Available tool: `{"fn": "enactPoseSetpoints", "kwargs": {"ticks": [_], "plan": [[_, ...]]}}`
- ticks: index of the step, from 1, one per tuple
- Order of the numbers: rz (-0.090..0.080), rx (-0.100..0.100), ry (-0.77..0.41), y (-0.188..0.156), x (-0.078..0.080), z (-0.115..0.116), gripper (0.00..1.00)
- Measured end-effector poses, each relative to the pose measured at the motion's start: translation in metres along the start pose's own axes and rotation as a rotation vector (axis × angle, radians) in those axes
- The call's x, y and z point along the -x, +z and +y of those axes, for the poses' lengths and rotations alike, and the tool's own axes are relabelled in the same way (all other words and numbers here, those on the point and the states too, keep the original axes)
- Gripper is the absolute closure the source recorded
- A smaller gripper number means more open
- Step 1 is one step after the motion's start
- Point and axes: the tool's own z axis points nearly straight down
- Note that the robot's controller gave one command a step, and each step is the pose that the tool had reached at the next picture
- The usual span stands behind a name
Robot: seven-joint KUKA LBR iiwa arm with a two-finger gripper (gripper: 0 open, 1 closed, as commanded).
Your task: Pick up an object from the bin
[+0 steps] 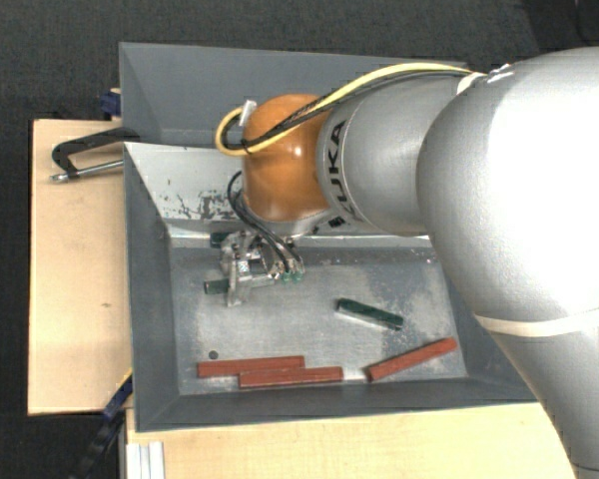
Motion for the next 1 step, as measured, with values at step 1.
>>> {"fn": "enactPoseSetpoints", "kwargs": {"ticks": [1], "plan": [[-0.001,-0.001,0.034,-0.1427,-0.0095,-0.0181,1.00]]}}
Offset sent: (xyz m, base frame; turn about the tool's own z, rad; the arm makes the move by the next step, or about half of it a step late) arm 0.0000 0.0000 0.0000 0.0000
